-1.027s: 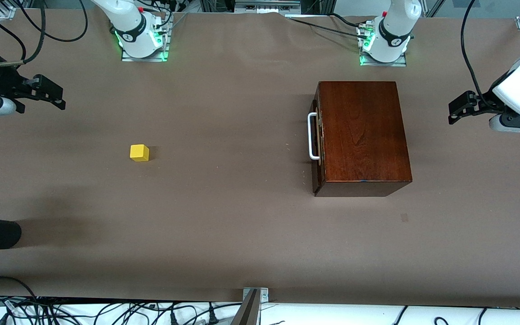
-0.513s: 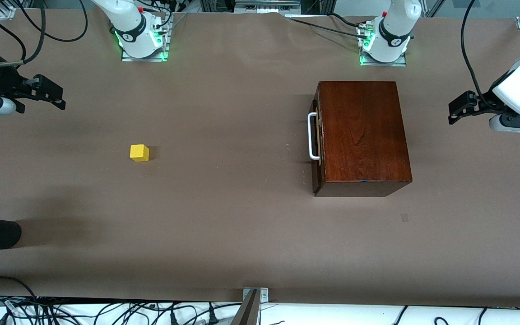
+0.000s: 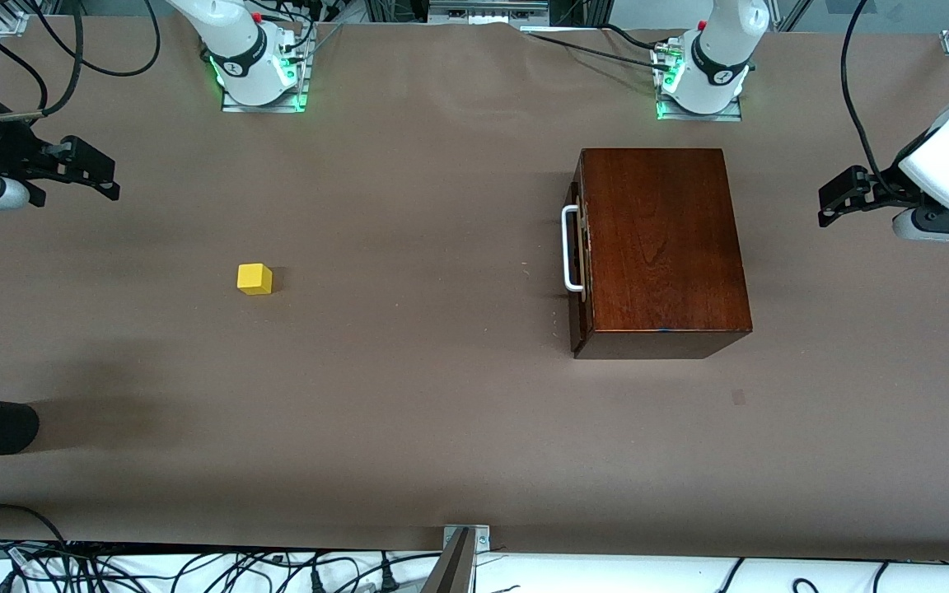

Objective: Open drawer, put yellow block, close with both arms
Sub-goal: 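Move the left gripper over the wooden box toward the drawer handle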

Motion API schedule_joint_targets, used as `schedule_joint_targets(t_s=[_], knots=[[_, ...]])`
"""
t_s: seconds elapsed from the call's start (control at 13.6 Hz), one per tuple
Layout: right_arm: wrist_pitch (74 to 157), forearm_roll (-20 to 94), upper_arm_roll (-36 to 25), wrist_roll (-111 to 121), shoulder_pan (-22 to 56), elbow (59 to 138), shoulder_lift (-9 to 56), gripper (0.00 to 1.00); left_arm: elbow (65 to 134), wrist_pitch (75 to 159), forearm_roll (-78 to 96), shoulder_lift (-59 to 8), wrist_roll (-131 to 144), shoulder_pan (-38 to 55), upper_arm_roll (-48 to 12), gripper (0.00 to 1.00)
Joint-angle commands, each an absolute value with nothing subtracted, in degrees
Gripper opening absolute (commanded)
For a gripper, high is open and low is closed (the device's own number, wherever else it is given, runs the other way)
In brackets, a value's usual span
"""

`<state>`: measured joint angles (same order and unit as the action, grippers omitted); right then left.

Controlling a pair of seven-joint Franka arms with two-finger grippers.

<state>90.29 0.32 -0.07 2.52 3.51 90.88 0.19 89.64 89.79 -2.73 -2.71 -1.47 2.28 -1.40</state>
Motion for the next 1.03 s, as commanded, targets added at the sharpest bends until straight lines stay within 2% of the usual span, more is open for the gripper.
schedule_joint_targets(t_s=[0.0,0.15,0.44,0.66,0.95], knots=[[88.95,0.79,0.26,2.29,3.08,89.82,0.09,1.00,87.89,87.72,-2.37,-3.43,-1.41,2.64,-1.23,1.00],[88.95,0.79,0.26,2.37,3.08,89.82,0.09,1.00,88.24,85.62,-2.29,-3.43,-1.49,3.16,-1.49,1.00],[88.95,0.79,0.26,2.37,3.08,89.82,0.00,1.00,88.42,74.81,-2.29,-6.41,-0.79,8.34,-3.34,1.00],[89.03,0.79,0.09,2.55,3.08,89.82,0.18,1.00,87.81,76.54,-2.02,-9.83,-0.36,12.81,-5.00,1.00],[88.95,0.88,0.18,2.29,3.08,89.82,0.09,1.00,87.89,84.44,0.87,-13.44,12.26,20.20,-5.36,1.00]])
